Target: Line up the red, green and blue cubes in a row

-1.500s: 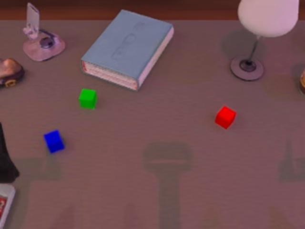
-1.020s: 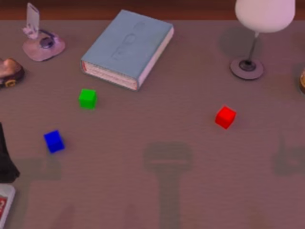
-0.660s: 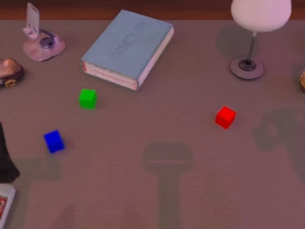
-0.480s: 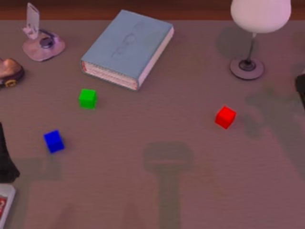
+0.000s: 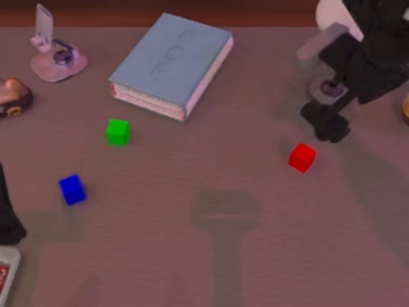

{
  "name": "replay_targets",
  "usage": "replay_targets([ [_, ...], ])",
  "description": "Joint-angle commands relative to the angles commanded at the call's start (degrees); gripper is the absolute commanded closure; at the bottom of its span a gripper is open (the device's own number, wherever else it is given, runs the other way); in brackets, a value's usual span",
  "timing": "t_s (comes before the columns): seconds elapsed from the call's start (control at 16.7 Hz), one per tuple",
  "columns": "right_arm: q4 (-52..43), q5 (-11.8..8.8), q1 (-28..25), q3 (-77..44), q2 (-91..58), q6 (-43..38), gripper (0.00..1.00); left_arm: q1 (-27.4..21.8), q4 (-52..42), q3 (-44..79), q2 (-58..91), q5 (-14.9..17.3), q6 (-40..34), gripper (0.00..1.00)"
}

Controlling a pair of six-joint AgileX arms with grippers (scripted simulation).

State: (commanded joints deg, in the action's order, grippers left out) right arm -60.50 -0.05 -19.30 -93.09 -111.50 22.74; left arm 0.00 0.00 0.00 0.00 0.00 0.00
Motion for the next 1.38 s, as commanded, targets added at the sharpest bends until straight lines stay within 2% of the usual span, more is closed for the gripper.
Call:
replay_targets([
  [0.36,-9.1,0.2,-3.1,-16.5,-17.8,3.7,0.00,0.0,0.0,0.0,0.0,0.0,0.0,0.00],
  [0.84,-9.6,0.3,-3.1,-17.9,-19.3,4.0,0.00,0.0,0.0,0.0,0.0,0.0,0.0,0.00],
  [1.38,6.7,0.3,-3.4,-7.0,-24.8,3.9,0.00,0.0,0.0,0.0,0.0,0.0,0.0,0.00],
])
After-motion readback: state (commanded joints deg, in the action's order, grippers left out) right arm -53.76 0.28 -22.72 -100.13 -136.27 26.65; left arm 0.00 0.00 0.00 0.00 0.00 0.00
